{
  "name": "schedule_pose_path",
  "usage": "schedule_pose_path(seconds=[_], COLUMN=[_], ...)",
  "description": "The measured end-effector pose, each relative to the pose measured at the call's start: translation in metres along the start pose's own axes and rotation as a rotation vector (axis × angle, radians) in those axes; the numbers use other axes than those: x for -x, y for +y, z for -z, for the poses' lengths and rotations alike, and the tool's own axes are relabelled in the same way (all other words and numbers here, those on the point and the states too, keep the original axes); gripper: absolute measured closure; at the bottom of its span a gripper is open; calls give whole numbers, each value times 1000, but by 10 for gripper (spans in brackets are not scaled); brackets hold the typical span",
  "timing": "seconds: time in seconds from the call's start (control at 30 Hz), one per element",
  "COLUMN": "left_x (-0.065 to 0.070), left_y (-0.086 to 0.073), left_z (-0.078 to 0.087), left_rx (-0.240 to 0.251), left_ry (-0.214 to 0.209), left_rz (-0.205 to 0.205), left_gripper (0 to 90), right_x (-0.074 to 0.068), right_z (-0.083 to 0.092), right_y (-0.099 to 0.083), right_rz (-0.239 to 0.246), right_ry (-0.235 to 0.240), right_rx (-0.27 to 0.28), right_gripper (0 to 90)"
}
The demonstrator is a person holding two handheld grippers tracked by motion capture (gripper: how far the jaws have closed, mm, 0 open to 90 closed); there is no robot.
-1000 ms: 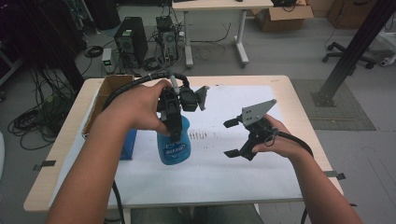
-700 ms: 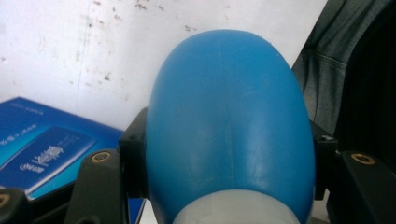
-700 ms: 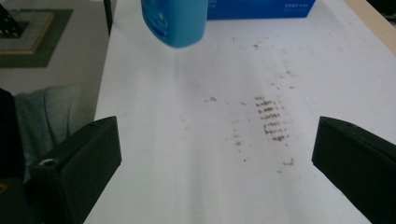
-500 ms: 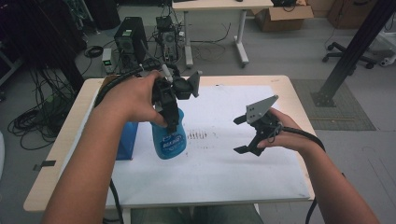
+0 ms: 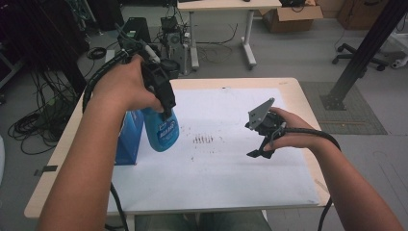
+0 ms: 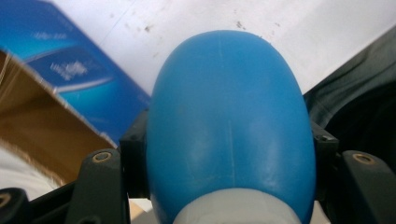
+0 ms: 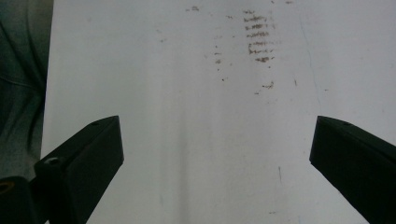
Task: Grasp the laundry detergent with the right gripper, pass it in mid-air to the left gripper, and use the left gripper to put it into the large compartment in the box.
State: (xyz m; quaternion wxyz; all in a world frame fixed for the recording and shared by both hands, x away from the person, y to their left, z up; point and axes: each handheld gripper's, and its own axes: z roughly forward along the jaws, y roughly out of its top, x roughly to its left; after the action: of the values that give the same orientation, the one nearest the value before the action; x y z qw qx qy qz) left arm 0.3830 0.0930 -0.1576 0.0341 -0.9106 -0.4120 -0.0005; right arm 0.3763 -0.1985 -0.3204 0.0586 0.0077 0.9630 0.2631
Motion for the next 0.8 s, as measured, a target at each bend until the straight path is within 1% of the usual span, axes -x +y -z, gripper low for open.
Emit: schedule_pose_path(seconds=[0.03, 0.07, 0.1, 0.13, 0.17, 0.2, 0.23, 0.27, 0.37, 0.4, 0.43, 0.47, 0.57, 0.6, 0.63, 0.7, 0.77, 0.8], left_x=[-5, -5, -10, -10, -13, -18, -18, -21, -29, -35, -35, -39, -45, -47, -47, -54, -56, -60], left_y=[-2, -2, -5, -5, -6, -10, -10, -12, -16, -19, -19, -22, -26, -28, -28, -33, -34, -37], left_z=[4, 4, 9, 9, 11, 18, 18, 21, 30, 37, 37, 42, 51, 54, 54, 62, 64, 69], left_rx=[-3, -3, 6, 6, 10, 20, 20, 23, 30, 29, 29, 30, 37, 39, 39, 50, 51, 61], left_ry=[-6, -6, -16, -16, -22, -33, -33, -36, -41, -44, -44, -47, -46, -45, -45, -48, -50, -53], left_rz=[41, 41, 89, 89, 110, 160, 160, 179, 243, 282, 282, 316, 361, 372, 372, 417, 425, 454], left_gripper=[381, 381, 381, 381, 381, 381, 381, 381, 381, 381, 381, 381, 381, 381, 381, 381, 381, 382], right_x=[1, 1, 2, 2, 2, 4, 4, 4, 4, 4, 4, 5, 5, 5, 5, 5, 5, 5], right_z=[0, 0, -1, -2, -2, -3, -3, -4, -6, -7, -7, -8, -9, -9, -9, -9, -9, -9], right_y=[1, 1, 2, 3, 3, 4, 4, 5, 6, 7, 7, 7, 6, 6, 6, 5, 5, 5], right_rz=[5, 5, 16, 18, 18, 23, 23, 23, 24, 25, 25, 23, 22, 23, 23, 21, 20, 20], right_ry=[6, 6, 10, 11, 11, 23, 23, 28, 44, 51, 51, 55, 68, 71, 71, 73, 76, 74], right_rx=[-13, -13, -38, -47, -47, -75, -75, -93, -125, -143, -143, -154, -161, -163, -163, -169, -169, -171], right_gripper=[30, 30, 29, 30, 30, 30, 30, 31, 31, 33, 33, 33, 34, 34, 34, 33, 35, 33])
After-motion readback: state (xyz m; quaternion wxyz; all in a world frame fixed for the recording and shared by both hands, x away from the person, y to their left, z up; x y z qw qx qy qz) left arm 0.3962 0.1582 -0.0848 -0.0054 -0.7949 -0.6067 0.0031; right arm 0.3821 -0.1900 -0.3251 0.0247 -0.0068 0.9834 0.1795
